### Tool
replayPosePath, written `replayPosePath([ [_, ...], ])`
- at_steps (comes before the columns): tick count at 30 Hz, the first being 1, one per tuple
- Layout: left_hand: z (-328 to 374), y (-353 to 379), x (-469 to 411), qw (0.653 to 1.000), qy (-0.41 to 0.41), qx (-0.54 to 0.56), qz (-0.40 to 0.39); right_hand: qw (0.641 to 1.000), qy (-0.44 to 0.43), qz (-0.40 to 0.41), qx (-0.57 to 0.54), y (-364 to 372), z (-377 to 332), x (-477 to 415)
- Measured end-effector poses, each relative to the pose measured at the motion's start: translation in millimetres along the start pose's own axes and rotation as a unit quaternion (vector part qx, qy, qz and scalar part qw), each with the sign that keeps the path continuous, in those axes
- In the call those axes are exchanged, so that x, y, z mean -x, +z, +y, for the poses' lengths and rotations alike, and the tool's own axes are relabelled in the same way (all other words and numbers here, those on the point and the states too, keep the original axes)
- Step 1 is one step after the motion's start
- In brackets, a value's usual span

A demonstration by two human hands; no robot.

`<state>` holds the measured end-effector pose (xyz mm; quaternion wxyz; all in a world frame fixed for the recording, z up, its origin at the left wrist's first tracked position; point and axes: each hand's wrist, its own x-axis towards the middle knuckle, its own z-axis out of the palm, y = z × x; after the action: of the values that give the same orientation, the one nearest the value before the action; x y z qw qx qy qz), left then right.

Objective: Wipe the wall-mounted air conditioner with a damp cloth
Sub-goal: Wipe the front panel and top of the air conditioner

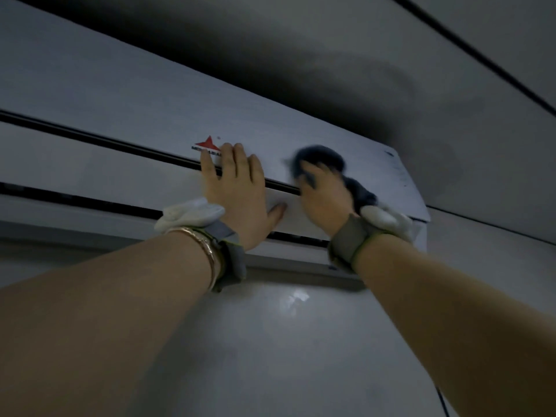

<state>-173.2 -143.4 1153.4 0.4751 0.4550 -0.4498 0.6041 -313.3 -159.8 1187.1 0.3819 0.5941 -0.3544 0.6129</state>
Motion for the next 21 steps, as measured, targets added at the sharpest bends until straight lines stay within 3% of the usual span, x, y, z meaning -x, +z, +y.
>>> replayPosePath([
  [1,2,1,0,1.0,-0.004,0.004,0.0,0.998,-0.053,-0.001,-0.019,3,-10,-3],
  [3,2,3,1,1.0,0.001,0.011,0.012,0.997,-0.069,-0.004,-0.033,2,-6,-7],
  [7,-2,7,1,0.999,0.022,0.011,0.024,0.995,0.098,0.004,-0.01,-13,51,-4],
  [11,-4,8,1,0.999,0.024,0.015,0.026,0.959,0.283,-0.023,-0.017,-30,89,-1],
  [14,-4,8,-1,0.999,0.023,0.018,0.023,0.939,0.341,-0.005,-0.039,-32,98,3],
  [17,-4,6,0,0.999,0.022,0.02,0.011,0.955,0.296,0.013,-0.009,-23,81,8],
  [21,-4,-2,3,0.999,0.019,0.037,-0.023,0.996,0.079,0.034,-0.011,4,15,11],
])
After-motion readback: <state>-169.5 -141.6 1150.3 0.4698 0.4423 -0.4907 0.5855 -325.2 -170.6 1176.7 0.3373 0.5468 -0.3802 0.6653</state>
